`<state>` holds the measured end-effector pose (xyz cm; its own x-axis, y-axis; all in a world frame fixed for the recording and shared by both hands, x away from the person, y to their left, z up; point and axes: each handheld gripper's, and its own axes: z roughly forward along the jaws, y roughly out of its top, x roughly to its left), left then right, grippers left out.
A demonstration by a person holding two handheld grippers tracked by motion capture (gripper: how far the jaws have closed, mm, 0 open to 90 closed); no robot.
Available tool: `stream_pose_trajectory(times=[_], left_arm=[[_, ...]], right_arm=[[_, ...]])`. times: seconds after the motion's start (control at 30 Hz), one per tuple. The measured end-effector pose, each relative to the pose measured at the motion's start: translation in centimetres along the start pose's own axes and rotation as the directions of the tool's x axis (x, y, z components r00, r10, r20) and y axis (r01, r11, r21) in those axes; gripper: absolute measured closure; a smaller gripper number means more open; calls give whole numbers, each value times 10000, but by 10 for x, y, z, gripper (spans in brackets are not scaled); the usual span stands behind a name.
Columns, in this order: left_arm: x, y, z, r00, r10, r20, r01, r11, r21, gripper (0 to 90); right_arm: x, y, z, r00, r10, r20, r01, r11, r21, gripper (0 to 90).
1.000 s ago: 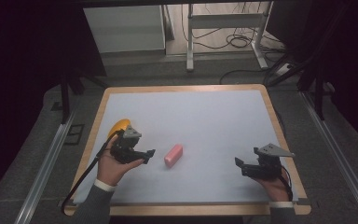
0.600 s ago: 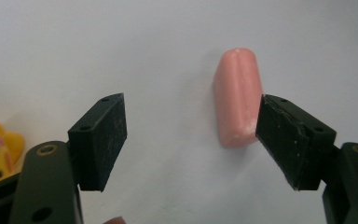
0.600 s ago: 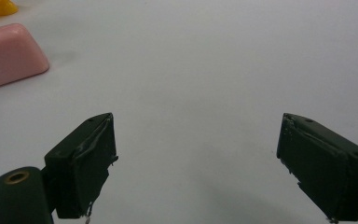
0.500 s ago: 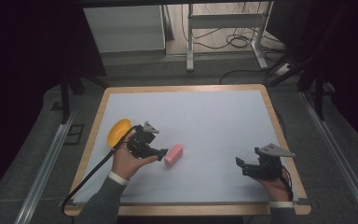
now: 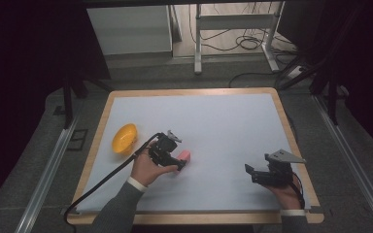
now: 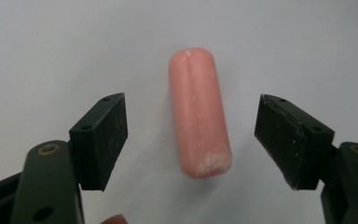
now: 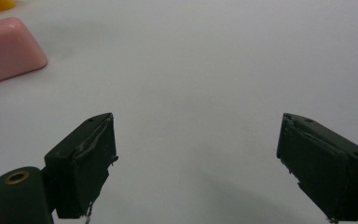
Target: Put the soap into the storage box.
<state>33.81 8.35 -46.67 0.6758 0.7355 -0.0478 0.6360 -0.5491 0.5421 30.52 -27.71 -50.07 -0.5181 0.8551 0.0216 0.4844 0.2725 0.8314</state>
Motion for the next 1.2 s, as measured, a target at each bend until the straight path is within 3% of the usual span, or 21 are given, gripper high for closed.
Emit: stream_pose_trajectory(times=[0.03, 0.07, 0.13, 0.27, 0.37, 0.47, 0.63, 0.8, 0.93, 1.2], left_arm=[[0, 1, 2, 9999, -130, 113, 130, 9999, -38, 271], [-2, 3, 5, 9992, -119, -370, 129, 9996, 263, 294], [-5, 4, 7, 9984, -107, -563, 123, 9996, 273, 323], [-11, 9, 15, 9991, -218, -371, 232, 9990, 374, 346], [-9, 9, 18, 9982, -181, -573, 212, 9983, 544, 367], [-9, 8, 24, 9993, -190, -330, 211, 9977, 644, 384], [-7, 7, 29, 9994, -207, -283, 230, 9963, 829, 469], [-10, 4, 35, 9993, -235, -290, 263, 9946, 999, 490], [-4, -1, 40, 9986, -494, -181, 511, 9929, 1078, 565], [-1, -4, 39, 9984, -561, -23, 560, 9937, 968, 599]], right_arm=[[0, 0, 0, 10000, 5, -16, -5, 10000, 5, 115], [1, 0, 0, 10000, -6, -24, 6, 10000, 8, 115], [0, 0, 0, 10000, -81, -48, 81, 10000, -36, 115], [0, -1, 1, 10000, -65, 11, 65, 10000, 22, 115], [0, -1, 1, 10000, -57, 36, 57, 10000, 27, 115], [-1, -1, 1, 10000, -31, 82, 31, 10000, 50, 115], [-2, -2, 1, 9999, -27, 109, 26, 10000, 53, 115], [-3, -2, 0, 9998, 37, 211, -38, 10000, 49, 115], [-4, -2, -2, 9997, 93, 216, -92, 10000, -31, 114], [-5, -2, -2, 9996, 102, 249, -102, 9999, -37, 115]])
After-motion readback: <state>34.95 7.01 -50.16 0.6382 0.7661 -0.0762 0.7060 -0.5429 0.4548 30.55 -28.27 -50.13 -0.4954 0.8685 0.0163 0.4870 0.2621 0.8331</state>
